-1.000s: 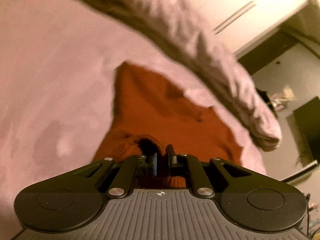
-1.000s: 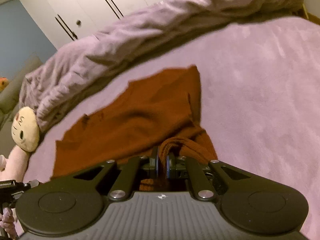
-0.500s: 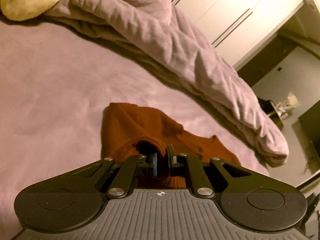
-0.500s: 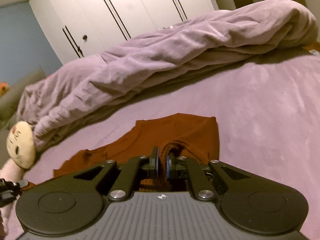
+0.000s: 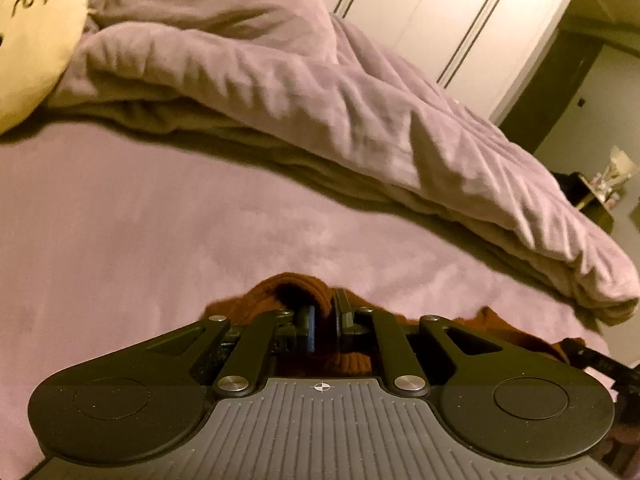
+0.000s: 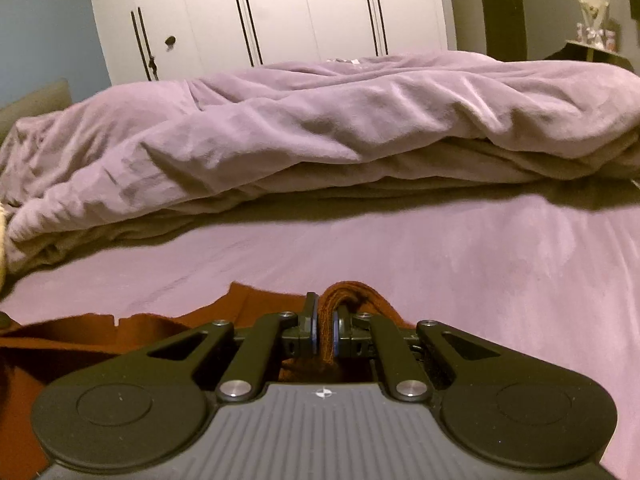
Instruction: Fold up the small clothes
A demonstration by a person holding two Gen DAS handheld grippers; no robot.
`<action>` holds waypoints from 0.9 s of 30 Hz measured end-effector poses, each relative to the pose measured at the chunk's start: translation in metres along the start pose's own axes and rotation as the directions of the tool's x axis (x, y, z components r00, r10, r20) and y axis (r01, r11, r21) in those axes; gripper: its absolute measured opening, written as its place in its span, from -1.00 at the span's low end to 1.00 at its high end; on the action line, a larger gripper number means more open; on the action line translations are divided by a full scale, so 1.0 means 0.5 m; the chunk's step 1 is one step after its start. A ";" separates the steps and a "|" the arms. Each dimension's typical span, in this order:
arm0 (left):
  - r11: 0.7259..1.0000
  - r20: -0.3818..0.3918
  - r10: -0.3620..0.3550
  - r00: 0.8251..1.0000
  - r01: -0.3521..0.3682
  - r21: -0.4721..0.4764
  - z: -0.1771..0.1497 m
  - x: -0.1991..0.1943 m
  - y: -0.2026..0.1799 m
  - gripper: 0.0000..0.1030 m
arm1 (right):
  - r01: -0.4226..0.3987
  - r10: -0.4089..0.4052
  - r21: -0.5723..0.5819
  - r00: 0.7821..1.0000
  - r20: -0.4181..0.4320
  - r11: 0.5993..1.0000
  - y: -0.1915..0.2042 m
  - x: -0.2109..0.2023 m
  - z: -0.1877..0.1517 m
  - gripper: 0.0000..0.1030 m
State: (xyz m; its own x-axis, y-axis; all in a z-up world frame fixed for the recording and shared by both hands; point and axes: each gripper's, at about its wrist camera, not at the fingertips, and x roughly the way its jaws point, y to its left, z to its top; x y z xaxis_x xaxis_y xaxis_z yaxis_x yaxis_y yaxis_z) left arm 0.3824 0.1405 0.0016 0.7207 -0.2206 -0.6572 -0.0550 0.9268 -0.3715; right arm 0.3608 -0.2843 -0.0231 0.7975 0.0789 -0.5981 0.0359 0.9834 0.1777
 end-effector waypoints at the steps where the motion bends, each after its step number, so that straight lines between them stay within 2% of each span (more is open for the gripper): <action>1: 1.000 0.004 0.016 1.000 -0.016 0.011 0.002 0.012 -0.005 -0.79 | 0.008 -0.008 -0.003 1.000 -0.001 1.000 0.001 0.011 0.002 -0.89; 4: 0.997 0.014 0.068 0.998 -0.068 0.038 -0.008 0.042 -0.011 -0.76 | 0.028 -0.028 -0.005 1.000 -0.013 1.000 -0.002 0.038 0.001 -0.89; 6: 0.993 -0.010 0.114 0.993 -0.114 0.009 -0.021 0.058 -0.003 -0.67 | 0.014 -0.013 0.021 0.999 -0.036 1.000 -0.009 0.054 0.002 -0.87; 7: 0.992 -0.017 0.123 0.992 -0.123 -0.011 -0.028 0.056 0.006 -0.60 | 0.002 0.000 0.049 0.999 -0.054 0.999 -0.017 0.059 0.002 -0.76; 8: 0.990 -0.011 0.136 0.991 -0.136 -0.026 -0.034 0.048 0.013 -0.46 | -0.003 0.007 0.074 0.998 -0.064 0.997 -0.025 0.056 0.002 -0.69; 9: 0.989 0.001 0.145 0.989 -0.145 -0.027 -0.041 0.031 0.020 -0.37 | -0.009 0.014 0.091 0.998 -0.055 0.996 -0.033 0.044 0.003 -0.50; 10: 0.990 0.019 0.138 0.990 -0.138 -0.017 -0.050 0.009 0.026 -0.12 | -0.008 0.011 0.095 1.000 -0.026 0.995 -0.040 0.022 0.002 -0.16; 11: 0.991 0.032 0.134 0.990 -0.134 0.000 -0.062 -0.016 0.031 0.08 | 0.000 -0.001 0.079 1.000 0.010 0.997 -0.045 -0.005 -0.001 -0.01; 12: 0.990 0.039 0.134 0.990 -0.135 0.027 -0.078 -0.043 0.036 0.12 | 0.013 -0.016 0.052 0.999 0.050 0.999 -0.050 -0.036 -0.007 0.11; 14: 0.989 0.039 0.127 0.991 -0.129 0.071 -0.111 -0.083 0.036 0.33 | 0.027 -0.024 -0.032 0.996 0.086 0.999 -0.055 -0.091 -0.033 0.11; 16: 0.988 0.018 0.125 0.992 -0.126 0.092 -0.153 -0.118 0.042 0.45 | 0.029 -0.022 -0.102 0.997 0.073 0.994 -0.057 -0.138 -0.076 0.11; 20: 0.989 -0.071 0.134 0.988 -0.129 0.073 -0.216 -0.136 0.055 0.44 | -0.002 0.004 -0.167 1.000 0.011 0.986 -0.051 -0.176 -0.158 0.04; 22: 0.994 -0.107 0.110 0.988 -0.108 0.022 -0.228 -0.130 0.062 0.38 | 0.000 -0.007 -0.173 0.999 -0.042 0.985 -0.048 -0.164 -0.187 -0.14; 24: 0.996 -0.124 0.082 0.989 -0.085 -0.017 -0.223 -0.121 0.069 0.20 | 0.009 -0.021 -0.148 0.997 -0.079 0.989 -0.051 -0.144 -0.203 -0.20; 26: 0.995 -0.150 0.064 0.987 -0.075 -0.068 -0.212 -0.115 0.076 -0.20 | 0.023 -0.033 -0.124 0.996 -0.080 0.992 -0.053 -0.135 -0.209 -0.27; 27: 0.994 -0.152 0.065 0.986 -0.077 -0.077 -0.205 -0.118 0.075 -0.30 | 0.025 -0.034 -0.121 0.996 -0.077 0.992 -0.052 -0.140 -0.208 -0.44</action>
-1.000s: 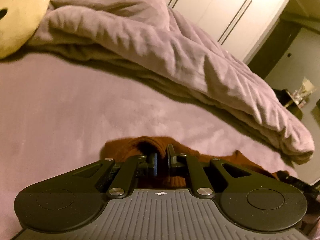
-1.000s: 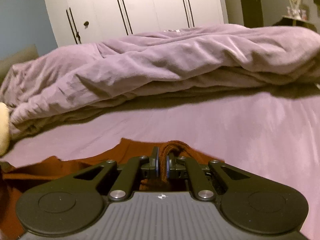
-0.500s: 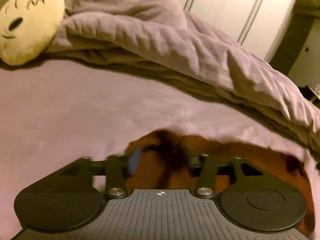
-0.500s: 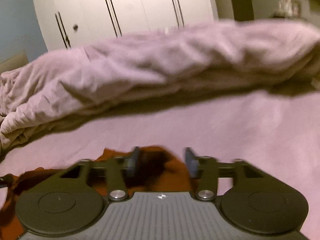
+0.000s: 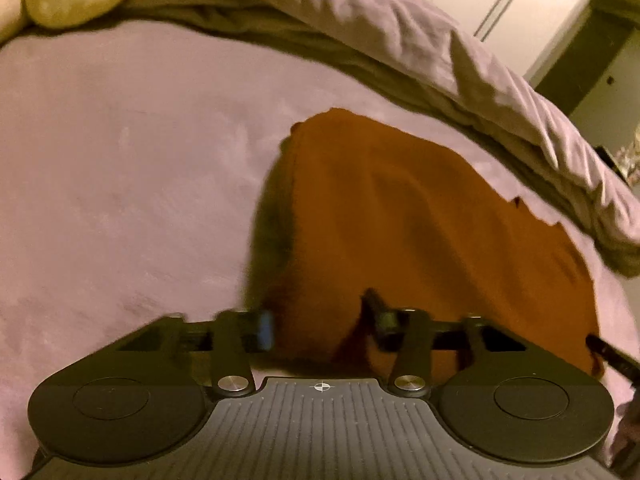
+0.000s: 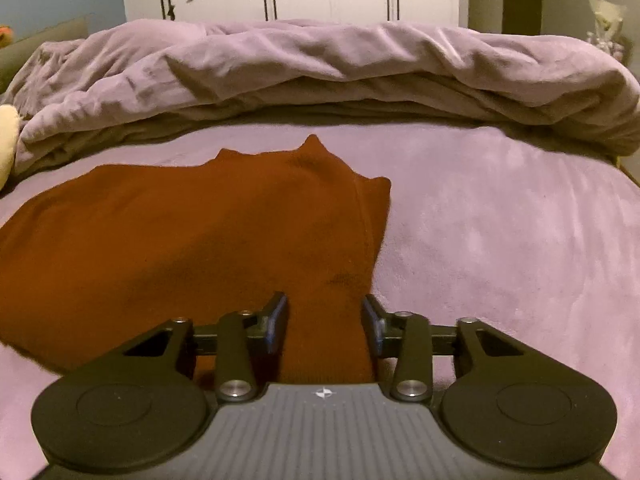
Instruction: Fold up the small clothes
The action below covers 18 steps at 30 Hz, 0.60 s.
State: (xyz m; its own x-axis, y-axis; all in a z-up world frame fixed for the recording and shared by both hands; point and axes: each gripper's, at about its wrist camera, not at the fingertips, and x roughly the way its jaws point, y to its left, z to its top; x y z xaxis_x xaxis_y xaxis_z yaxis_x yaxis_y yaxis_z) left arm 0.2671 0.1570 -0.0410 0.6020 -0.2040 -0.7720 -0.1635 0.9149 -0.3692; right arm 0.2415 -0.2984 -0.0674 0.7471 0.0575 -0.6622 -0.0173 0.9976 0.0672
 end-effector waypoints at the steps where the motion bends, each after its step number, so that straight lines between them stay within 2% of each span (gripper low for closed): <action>1: 1.000 0.003 0.007 1.000 -0.007 0.007 0.001 -0.006 0.000 -0.43 | 0.018 -0.018 -0.004 1.000 0.010 1.000 0.004 -0.006 0.004 -0.77; 2: 1.000 0.008 0.009 1.000 -0.009 0.021 0.005 -0.015 -0.004 -0.47 | 0.046 -0.045 -0.014 0.999 0.027 0.999 0.013 -0.018 0.009 -0.86; 5: 0.998 0.039 -0.001 0.999 -0.001 0.062 0.003 -0.040 -0.009 -0.54 | 0.045 -0.045 0.002 0.998 0.043 0.999 0.005 -0.038 0.016 -0.88; 6: 0.998 0.045 -0.005 0.999 0.002 0.063 0.003 -0.047 -0.008 -0.54 | 0.056 -0.055 -0.005 0.998 0.043 0.998 0.003 -0.039 0.014 -0.96; 8: 0.998 0.051 -0.009 0.999 0.006 0.058 0.000 -0.054 -0.002 -0.55 | 0.060 -0.059 -0.012 0.997 0.051 0.998 0.002 -0.046 0.011 -0.96; 10: 0.997 0.040 0.027 0.999 -0.029 0.071 -0.006 -0.038 0.002 -0.54 | 0.071 -0.070 -0.005 0.996 0.059 0.997 -0.001 -0.051 0.011 -0.96; 12: 0.989 0.016 0.100 0.995 -0.101 0.104 -0.015 -0.009 0.004 -0.38 | 0.089 -0.089 -0.005 0.995 0.048 0.996 -0.003 -0.042 0.013 -0.96; 13: 0.987 0.010 0.127 0.992 -0.127 0.094 -0.017 -0.002 0.008 -0.20 | 0.111 -0.110 -0.008 0.993 0.030 0.994 -0.003 -0.033 0.013 -0.95; 14: 0.989 0.011 0.133 0.991 -0.134 0.066 -0.015 -0.007 0.013 -0.04 | 0.134 -0.134 -0.017 0.991 0.001 0.991 -0.004 -0.019 0.015 -0.95; 16: 0.989 0.019 0.145 0.989 -0.145 -0.001 -0.009 -0.026 0.022 0.14 | 0.217 -0.217 -0.007 0.972 -0.093 0.976 -0.016 0.004 0.012 -0.95; 18: 0.988 0.027 0.151 0.988 -0.151 -0.017 -0.011 -0.049 0.028 0.19 | 0.198 -0.194 0.054 0.978 -0.082 0.979 -0.032 -0.015 0.009 -0.94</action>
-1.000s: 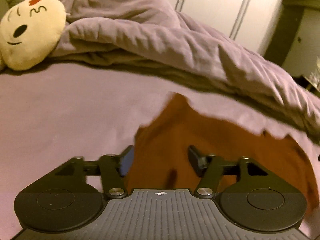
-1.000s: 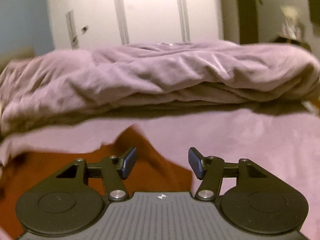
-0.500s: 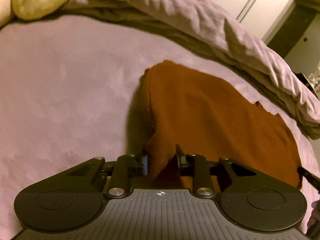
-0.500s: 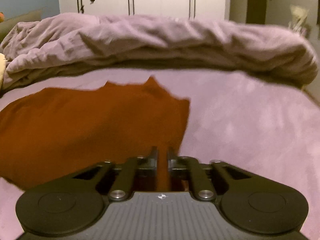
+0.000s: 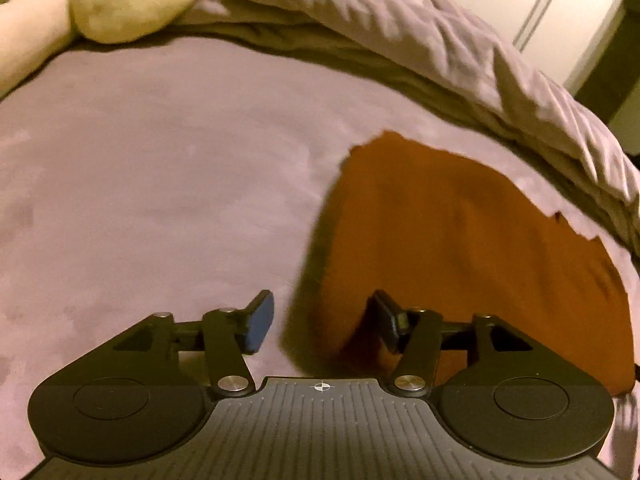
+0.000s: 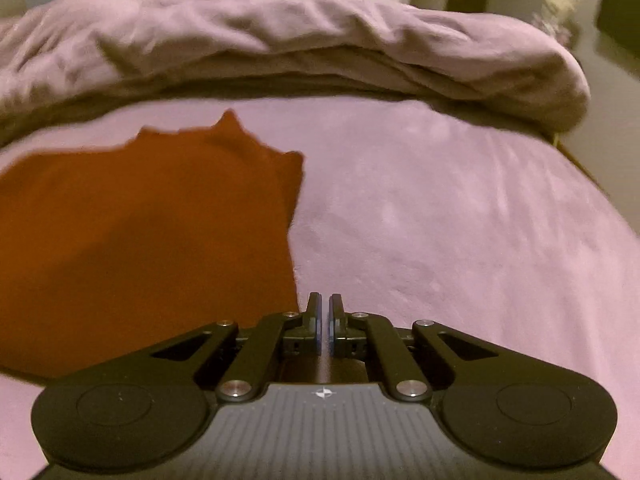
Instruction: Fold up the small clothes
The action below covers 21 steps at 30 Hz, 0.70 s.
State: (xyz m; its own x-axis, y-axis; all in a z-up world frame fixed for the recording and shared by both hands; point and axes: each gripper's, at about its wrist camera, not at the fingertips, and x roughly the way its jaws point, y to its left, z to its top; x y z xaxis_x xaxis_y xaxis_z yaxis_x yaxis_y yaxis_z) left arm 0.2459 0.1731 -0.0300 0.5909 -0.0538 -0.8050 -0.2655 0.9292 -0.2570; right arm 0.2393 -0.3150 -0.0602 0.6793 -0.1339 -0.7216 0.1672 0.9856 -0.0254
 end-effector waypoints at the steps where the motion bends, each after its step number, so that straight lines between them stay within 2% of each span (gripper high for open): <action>1: 1.000 -0.005 -0.012 1.000 0.012 0.000 -0.003 -0.009 0.002 0.27 | -0.025 0.025 0.010 1.000 0.019 1.000 -0.005 -0.014 -0.003 -0.93; 3: 0.998 -0.025 -0.055 0.998 0.054 -0.016 -0.015 -0.021 0.006 0.39 | -0.053 0.054 -0.024 0.997 0.061 0.998 0.001 -0.046 -0.013 -0.93; 7: 0.985 -0.108 -0.152 0.982 0.142 -0.099 -0.042 -0.002 0.014 0.43 | -0.125 0.137 -0.094 0.983 0.126 0.988 0.039 -0.092 -0.031 -0.92; 9: 0.980 -0.131 -0.168 0.977 0.151 -0.130 -0.049 0.016 0.007 0.42 | -0.164 0.181 -0.123 0.972 0.147 0.979 0.068 -0.101 -0.040 -0.91; 13: 0.979 -0.104 -0.178 0.979 0.166 -0.115 -0.045 0.026 -0.014 0.39 | -0.204 0.225 -0.169 0.967 0.122 0.964 0.126 -0.093 -0.055 -0.91; 15: 0.979 -0.104 -0.178 0.979 0.166 -0.117 -0.039 0.033 -0.017 0.35 | -0.182 0.207 -0.210 0.973 0.103 0.961 0.144 -0.077 -0.063 -0.91; 18: 0.979 -0.099 -0.175 0.980 0.162 -0.126 -0.032 0.041 -0.014 0.23 | -0.099 0.129 -0.248 0.986 0.106 0.964 0.147 -0.040 -0.075 -0.90; 21: 0.977 -0.095 -0.174 0.980 0.160 -0.143 -0.027 0.049 -0.010 0.10 | -0.100 0.129 -0.233 0.985 0.113 0.967 0.137 -0.035 -0.074 -0.91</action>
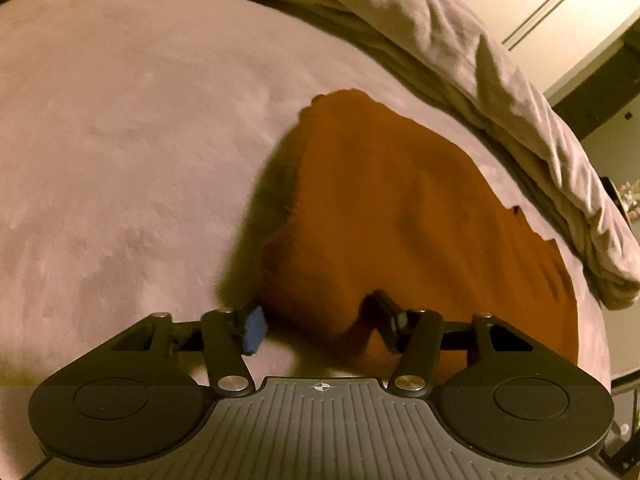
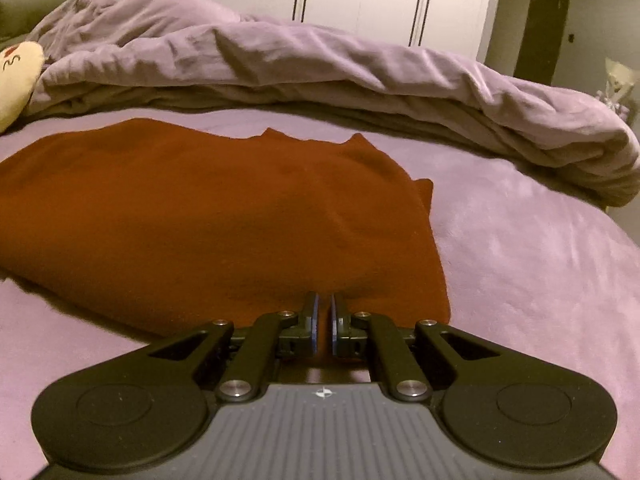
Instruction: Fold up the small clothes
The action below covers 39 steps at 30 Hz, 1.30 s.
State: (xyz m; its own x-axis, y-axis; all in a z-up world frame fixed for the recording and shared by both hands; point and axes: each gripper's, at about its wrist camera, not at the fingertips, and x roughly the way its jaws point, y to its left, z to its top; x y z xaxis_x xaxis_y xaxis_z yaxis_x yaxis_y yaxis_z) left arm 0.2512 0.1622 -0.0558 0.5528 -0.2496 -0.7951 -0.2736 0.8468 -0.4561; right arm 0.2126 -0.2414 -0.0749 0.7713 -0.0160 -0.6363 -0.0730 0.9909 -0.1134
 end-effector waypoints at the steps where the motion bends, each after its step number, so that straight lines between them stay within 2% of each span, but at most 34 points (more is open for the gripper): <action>1: 1.000 0.001 0.000 1.000 0.000 -0.001 0.002 0.002 0.001 0.04 | 0.001 -0.001 -0.010 1.000 -0.001 1.000 0.001 0.000 0.000 -0.91; 5: 1.000 0.007 0.008 1.000 -0.008 0.007 0.008 0.003 0.003 -0.32 | 0.015 -0.015 -0.056 1.000 0.000 0.998 0.012 -0.002 -0.003 -0.91; 7: 1.000 0.018 0.010 1.000 -0.011 0.029 0.009 -0.002 0.000 -0.39 | 0.018 -0.018 -0.055 1.000 -0.003 0.998 0.010 0.001 -0.001 -0.91; 14: 0.996 0.063 0.021 0.998 -0.027 0.082 0.009 -0.027 -0.014 -0.46 | 0.016 -0.017 -0.048 1.000 -0.008 0.999 0.009 0.006 0.001 -0.91; 19: 0.980 0.168 0.024 0.985 -0.056 0.189 0.000 -0.070 -0.044 -0.48 | 0.010 -0.011 -0.051 1.000 -0.005 0.999 0.006 0.007 -0.001 -0.91; 21: 0.972 0.189 0.024 0.982 -0.067 0.225 -0.004 -0.074 -0.048 -0.47 | 0.008 -0.008 -0.052 1.000 -0.003 0.999 0.006 0.006 -0.002 -0.91; 24: 0.982 0.121 0.057 0.991 -0.078 0.171 -0.001 -0.047 -0.017 -0.37 | 0.000 0.001 -0.051 1.000 0.004 0.999 0.004 0.006 -0.006 -0.90; 26: 0.990 0.100 0.040 0.994 -0.053 0.129 -0.003 -0.042 0.004 -0.11 | -0.007 0.007 -0.052 1.000 0.006 0.999 0.003 0.005 -0.007 -0.90; 27: 0.993 0.102 0.022 0.995 -0.033 0.116 -0.005 -0.046 0.009 -0.02 | -0.011 0.011 -0.050 1.000 0.005 0.999 0.002 0.004 -0.006 -0.90; 29: 0.995 0.081 -0.046 0.996 0.038 0.096 -0.003 -0.048 0.018 0.37 | -0.021 0.021 -0.033 1.000 -0.006 0.999 -0.002 -0.001 0.000 -0.89; 30: 0.994 0.067 -0.075 0.995 0.069 0.079 0.000 -0.045 0.020 0.41 | -0.023 0.023 -0.009 1.000 -0.009 1.000 -0.005 -0.006 0.005 -0.89; 32: 0.994 0.054 -0.107 0.993 0.105 0.041 0.005 -0.036 0.022 0.41 | -0.020 0.019 0.051 1.000 0.006 0.998 -0.006 -0.025 0.014 -0.76; 33: 0.993 0.048 -0.120 0.992 0.119 0.018 0.009 -0.030 0.024 0.40 | -0.021 0.019 0.066 0.999 0.026 0.998 -0.003 -0.037 0.017 -0.61; 34: 0.992 0.036 -0.127 0.991 0.127 -0.012 0.014 -0.021 0.027 0.37 | -0.031 0.027 0.074 0.998 0.058 0.997 0.004 -0.052 0.019 -0.58; 37: 0.987 -0.002 -0.138 0.990 0.137 -0.085 0.019 0.008 0.029 -0.03 | -0.085 0.076 0.074 0.990 0.120 0.994 0.036 -0.086 0.026 -0.54; 39: 0.986 -0.005 -0.142 0.990 0.141 -0.092 0.020 0.014 0.027 -0.19 | -0.108 0.101 0.050 0.987 0.125 0.993 0.062 -0.089 0.030 -0.52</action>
State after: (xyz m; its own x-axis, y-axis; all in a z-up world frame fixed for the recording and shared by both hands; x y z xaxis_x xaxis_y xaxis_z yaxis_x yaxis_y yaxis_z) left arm 0.2592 0.1765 -0.0638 0.5820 -0.3699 -0.7242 -0.2644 0.7561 -0.5987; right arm 0.1856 -0.2081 -0.0388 0.8330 0.1016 -0.5438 -0.1246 0.9922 -0.0055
